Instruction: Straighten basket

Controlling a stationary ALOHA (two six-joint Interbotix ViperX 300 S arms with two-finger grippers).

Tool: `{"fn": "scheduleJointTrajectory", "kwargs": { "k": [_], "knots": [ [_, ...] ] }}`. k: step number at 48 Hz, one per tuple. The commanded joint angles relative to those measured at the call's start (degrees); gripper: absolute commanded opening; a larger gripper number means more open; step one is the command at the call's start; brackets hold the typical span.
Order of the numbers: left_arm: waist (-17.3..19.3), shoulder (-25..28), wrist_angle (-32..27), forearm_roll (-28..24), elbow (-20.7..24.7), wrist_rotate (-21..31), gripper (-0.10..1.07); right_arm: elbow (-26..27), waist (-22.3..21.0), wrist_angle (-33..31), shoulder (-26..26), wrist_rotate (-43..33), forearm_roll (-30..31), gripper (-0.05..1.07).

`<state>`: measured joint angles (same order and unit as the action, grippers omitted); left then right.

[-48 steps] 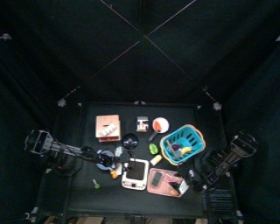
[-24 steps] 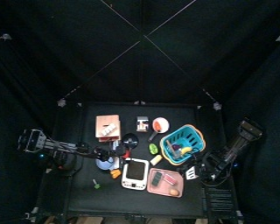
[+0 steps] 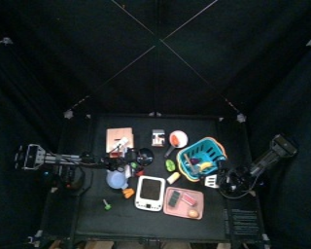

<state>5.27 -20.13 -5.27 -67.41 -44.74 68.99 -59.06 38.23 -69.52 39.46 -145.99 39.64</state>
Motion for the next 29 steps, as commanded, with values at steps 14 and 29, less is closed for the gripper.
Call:
{"fn": "scheduleJointTrajectory", "kwargs": {
  "k": [14, 29],
  "knots": [
    [2.9, -7.65, 0.26, -0.26, -6.24, 0.18, 0.95, -1.14, -4.13, -3.78, 2.99, -0.18, -6.59, 0.97],
    [3.52, -12.3, 0.53, -0.18, -9.67, 0.18, 0.95, -2.37, -10.02, -4.22, 5.1, 0.26, -1.76, 0.9]
  ]
}}
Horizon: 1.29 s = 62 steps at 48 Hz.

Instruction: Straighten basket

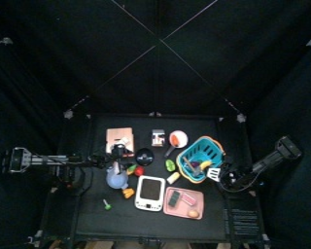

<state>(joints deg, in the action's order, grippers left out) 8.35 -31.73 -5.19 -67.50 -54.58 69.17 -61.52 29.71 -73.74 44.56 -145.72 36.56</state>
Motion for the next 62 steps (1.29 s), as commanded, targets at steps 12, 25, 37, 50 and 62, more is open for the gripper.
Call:
{"fn": "scheduleJointTrajectory", "kwargs": {
  "k": [12, 25, 37, 50, 62],
  "knots": [
    [0.62, -1.14, 1.93, -0.09, -0.18, 0.0, 0.95, -2.81, -5.27, 3.43, 0.44, 0.09, 1.41, 0.74],
    [0.79, -1.14, 2.81, -0.18, -0.18, 0.0, 0.95, -3.08, -7.56, 3.69, 2.99, 5.71, 3.08, 0.69],
    [1.05, -1.14, 2.81, -0.09, -0.35, 0.0, 0.95, 0.7, -16.96, 3.25, 3.52, 17.67, 2.55, 0.69],
    [1.05, -1.14, 2.81, 0.0, -0.62, 0.0, 0.95, 2.02, -21.18, 6.5, 3.16, 24.08, 1.76, 0.71],
    [1.05, -1.14, 2.81, -0.09, -0.79, 0.0, 0.95, 2.02, -20.48, 6.77, 2.99, 24.35, 2.46, 0.76]
  ]
}}
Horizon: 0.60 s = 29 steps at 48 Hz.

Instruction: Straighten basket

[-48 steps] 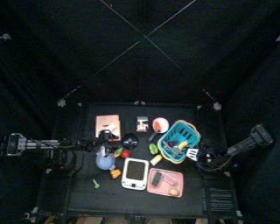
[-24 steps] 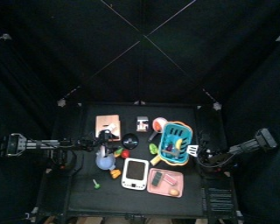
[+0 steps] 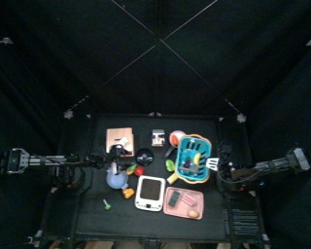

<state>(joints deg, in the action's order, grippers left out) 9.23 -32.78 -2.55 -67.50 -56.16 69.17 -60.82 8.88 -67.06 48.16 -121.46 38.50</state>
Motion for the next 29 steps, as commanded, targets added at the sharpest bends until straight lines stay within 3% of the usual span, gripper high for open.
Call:
{"fn": "scheduleJointTrajectory", "kwargs": {
  "k": [1, 12, 29],
  "knots": [
    [0.18, -0.09, 0.18, -0.09, 0.79, 0.0, 0.95, 1.41, 0.44, 0.09, -0.53, 0.09, 0.53, 0.77],
    [0.18, -0.26, 0.44, -0.18, 0.53, -0.18, 0.95, 1.05, 0.79, -0.35, -0.53, 0.18, 2.46, 0.93],
    [0.18, -2.64, 2.2, -0.18, -0.62, -0.35, 0.95, 2.11, 1.76, -0.35, -0.44, 0.53, 4.13, 0.95]
  ]
}}
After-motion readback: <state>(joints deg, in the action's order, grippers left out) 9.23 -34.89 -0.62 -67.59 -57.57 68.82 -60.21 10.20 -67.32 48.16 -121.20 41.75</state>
